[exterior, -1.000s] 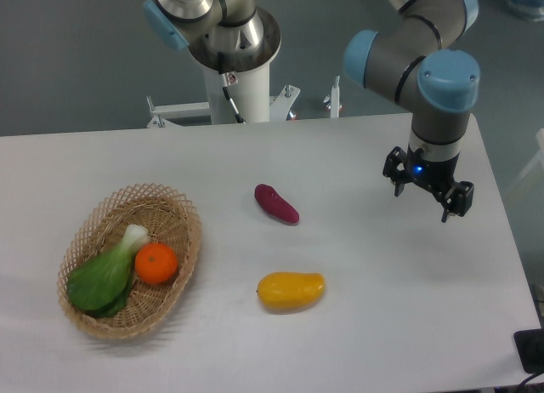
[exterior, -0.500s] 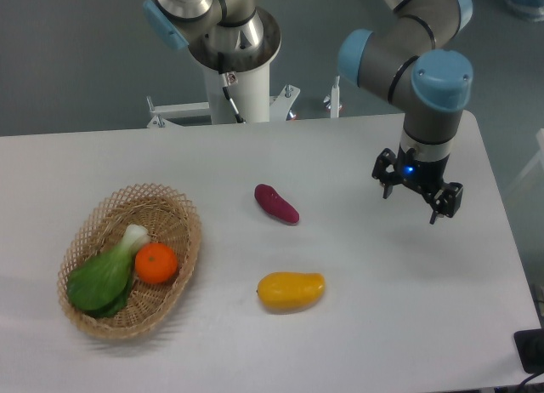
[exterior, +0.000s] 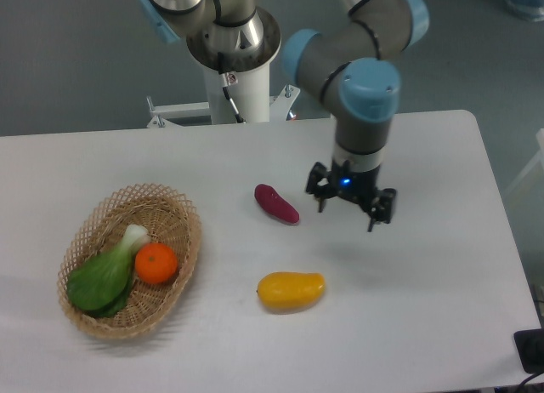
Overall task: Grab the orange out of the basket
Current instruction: 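Move the open gripper over the basket toward the orange, then lower the gripper around the orange and close on it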
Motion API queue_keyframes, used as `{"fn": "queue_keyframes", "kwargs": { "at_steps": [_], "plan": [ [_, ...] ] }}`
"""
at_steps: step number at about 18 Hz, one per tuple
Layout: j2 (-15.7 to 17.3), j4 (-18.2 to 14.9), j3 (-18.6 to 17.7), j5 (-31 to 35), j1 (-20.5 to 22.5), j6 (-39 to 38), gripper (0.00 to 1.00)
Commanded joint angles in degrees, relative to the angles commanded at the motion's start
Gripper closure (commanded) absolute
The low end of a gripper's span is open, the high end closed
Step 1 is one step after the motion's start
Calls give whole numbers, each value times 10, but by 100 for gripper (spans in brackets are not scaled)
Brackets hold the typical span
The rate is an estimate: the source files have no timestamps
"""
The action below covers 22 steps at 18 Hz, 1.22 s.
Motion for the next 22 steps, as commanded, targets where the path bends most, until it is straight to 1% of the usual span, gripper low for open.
{"fn": "queue_keyframes", "kwargs": {
  "at_steps": [2, 4, 5, 6, 7, 9, 11, 14, 17, 19, 22],
  "plan": [
    [-1, -1, 1, 2, -40, -46, 0],
    [-2, -1, 2, 2, -70, -87, 0],
    [-4, -2, 5, 2, -91, -119, 0],
    [-7, -4, 8, 4, -112, -130, 0],
    [-12, 5, 11, 8, -130, -122, 0],
    [-28, 5, 26, 11, -160, -81, 0],
    [-39, 6, 30, 13, -180, -23, 0],
    [-44, 4, 29, 25, -205, 30, 0],
    [-48, 5, 27, 28, -232, 115, 0],
    [-54, 5, 26, 28, -241, 153, 0],
    [-70, 6, 26, 28, -249, 190, 0]
  ]
}}
